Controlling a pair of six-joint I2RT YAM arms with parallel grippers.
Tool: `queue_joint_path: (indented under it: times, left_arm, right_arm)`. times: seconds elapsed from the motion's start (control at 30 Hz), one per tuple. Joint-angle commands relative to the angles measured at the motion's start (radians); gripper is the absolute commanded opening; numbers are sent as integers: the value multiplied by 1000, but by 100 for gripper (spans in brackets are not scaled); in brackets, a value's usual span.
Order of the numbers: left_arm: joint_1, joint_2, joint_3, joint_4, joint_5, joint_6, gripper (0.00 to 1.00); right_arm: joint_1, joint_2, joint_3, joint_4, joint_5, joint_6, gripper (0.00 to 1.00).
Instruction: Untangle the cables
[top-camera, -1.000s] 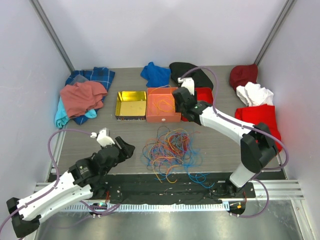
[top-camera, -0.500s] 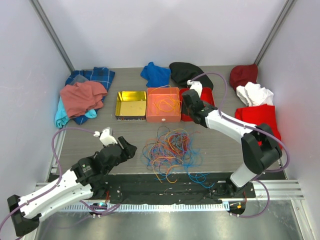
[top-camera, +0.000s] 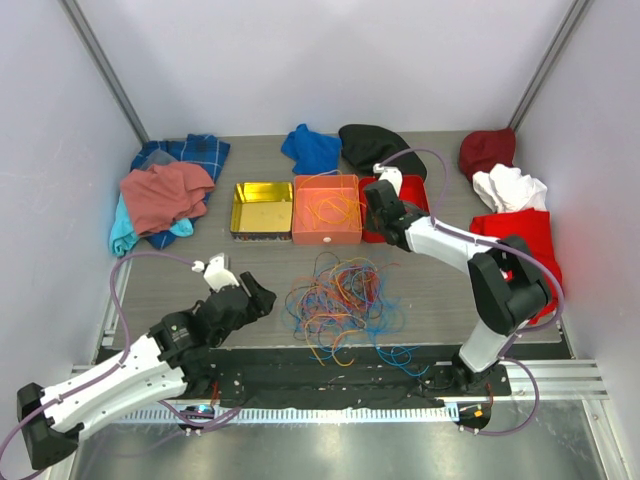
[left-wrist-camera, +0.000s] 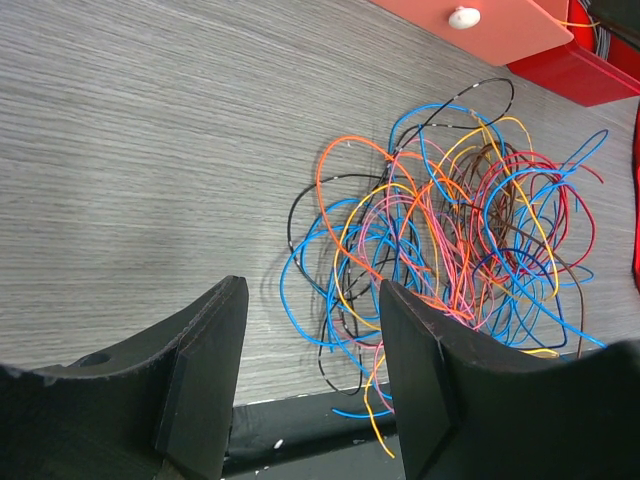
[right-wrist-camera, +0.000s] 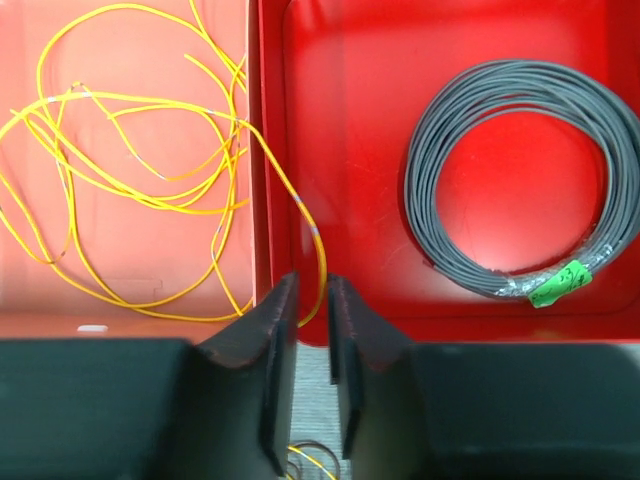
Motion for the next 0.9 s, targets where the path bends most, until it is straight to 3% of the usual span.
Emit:
queue_joint_path:
  times: [0.0, 0.07, 0.33, 0.7, 0.87]
  left_arm:
    - [3, 13, 9, 59, -6, 18, 59]
    - [3, 13, 9, 59, -8, 16, 59]
    - [3, 16, 4, 69, 8, 10, 59]
    - [3, -24, 7, 14, -9, -5, 59]
    - [1, -47, 3, -7, -22, -8, 59]
  right_arm:
    - [-7, -15, 26, 74, -9, 7, 10]
    - [-5, -44, 22, 92, -15, 9, 1]
    - [10, -50, 112, 101, -111, 24, 1]
    - [76, 301, 506, -55, -168, 0, 1]
    - [76, 372, 557, -135, -127, -32, 4]
